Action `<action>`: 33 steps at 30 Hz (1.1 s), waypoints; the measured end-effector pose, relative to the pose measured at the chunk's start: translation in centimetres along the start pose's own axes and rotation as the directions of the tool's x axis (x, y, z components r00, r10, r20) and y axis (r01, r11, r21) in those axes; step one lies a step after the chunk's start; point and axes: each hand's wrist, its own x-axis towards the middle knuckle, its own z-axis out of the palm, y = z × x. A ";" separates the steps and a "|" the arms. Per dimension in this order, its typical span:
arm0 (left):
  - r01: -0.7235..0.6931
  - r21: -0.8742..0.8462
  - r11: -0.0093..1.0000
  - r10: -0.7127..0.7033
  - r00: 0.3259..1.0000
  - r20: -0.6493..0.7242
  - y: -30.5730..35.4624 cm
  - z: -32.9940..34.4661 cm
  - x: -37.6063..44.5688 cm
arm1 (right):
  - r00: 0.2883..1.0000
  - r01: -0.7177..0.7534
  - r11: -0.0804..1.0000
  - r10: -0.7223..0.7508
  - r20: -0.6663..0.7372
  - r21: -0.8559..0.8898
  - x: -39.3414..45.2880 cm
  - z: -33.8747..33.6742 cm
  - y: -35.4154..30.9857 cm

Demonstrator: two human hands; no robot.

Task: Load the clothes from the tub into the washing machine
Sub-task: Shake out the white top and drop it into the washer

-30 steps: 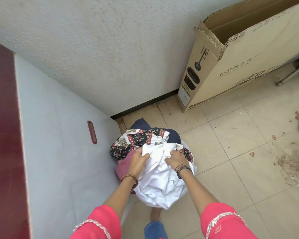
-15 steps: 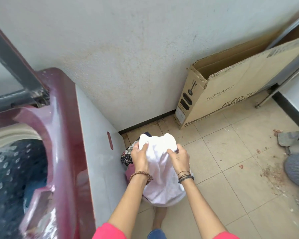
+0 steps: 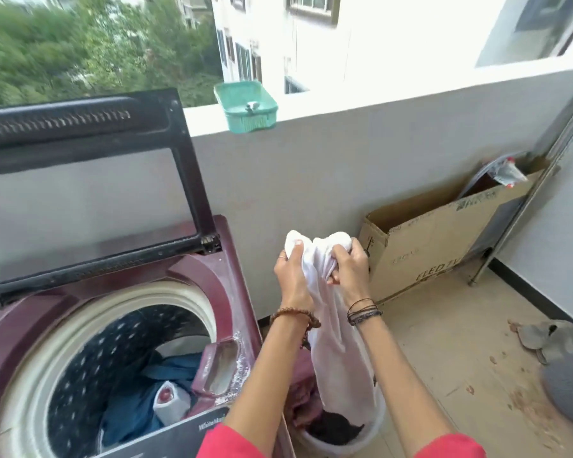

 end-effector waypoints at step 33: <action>-0.669 0.140 0.730 0.652 0.743 0.148 47.9 -17.5 -14.4 | 0.609 0.236 0.842 -0.517 0.602 0.485 -19.0 32.5 -33.1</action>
